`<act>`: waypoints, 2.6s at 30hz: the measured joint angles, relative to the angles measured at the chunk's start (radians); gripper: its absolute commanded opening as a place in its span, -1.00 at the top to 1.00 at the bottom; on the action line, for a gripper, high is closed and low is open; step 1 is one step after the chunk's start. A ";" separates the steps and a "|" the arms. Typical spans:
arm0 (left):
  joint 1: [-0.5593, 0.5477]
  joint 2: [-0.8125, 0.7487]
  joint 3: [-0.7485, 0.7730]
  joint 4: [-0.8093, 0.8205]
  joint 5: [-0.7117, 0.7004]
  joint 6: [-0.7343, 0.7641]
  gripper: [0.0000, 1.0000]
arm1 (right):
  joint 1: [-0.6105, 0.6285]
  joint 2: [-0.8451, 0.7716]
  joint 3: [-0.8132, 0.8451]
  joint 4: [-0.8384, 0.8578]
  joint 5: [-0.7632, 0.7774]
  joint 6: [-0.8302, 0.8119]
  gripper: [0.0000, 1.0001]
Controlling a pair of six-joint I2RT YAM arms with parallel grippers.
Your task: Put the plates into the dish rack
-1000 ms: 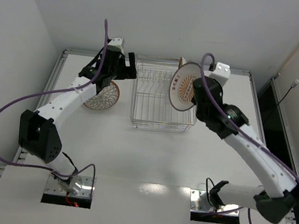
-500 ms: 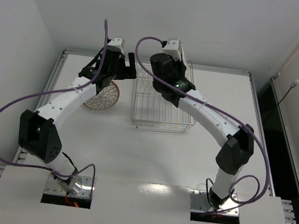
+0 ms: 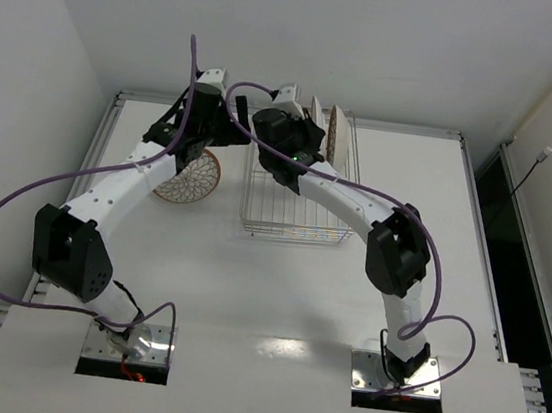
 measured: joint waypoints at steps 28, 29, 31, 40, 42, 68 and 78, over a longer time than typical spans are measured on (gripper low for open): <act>0.000 -0.015 0.000 0.002 0.000 0.000 -0.74 | -0.026 -0.067 -0.017 0.104 0.047 -0.060 1.00; 0.000 -0.015 0.000 0.002 0.000 0.000 -0.74 | -0.026 -0.067 -0.024 0.104 0.047 -0.056 1.00; 0.000 -0.015 0.000 0.002 0.000 0.000 -0.74 | -0.026 -0.067 -0.040 0.101 0.047 -0.048 1.00; 0.000 -0.015 0.000 0.002 -0.004 0.000 -0.74 | -0.026 -0.042 -0.056 0.033 0.020 0.018 0.99; 0.000 -0.015 0.000 0.002 -0.005 0.000 -0.74 | -0.026 -0.034 -0.056 0.011 0.002 0.043 0.99; 0.000 -0.015 0.000 -0.006 -0.171 0.027 -1.00 | -0.069 -0.054 -0.090 -0.200 -0.230 0.283 -0.83; 0.000 0.093 0.043 -0.017 -0.225 0.058 -1.00 | -0.050 -0.662 -0.476 -0.224 -0.546 0.348 -0.98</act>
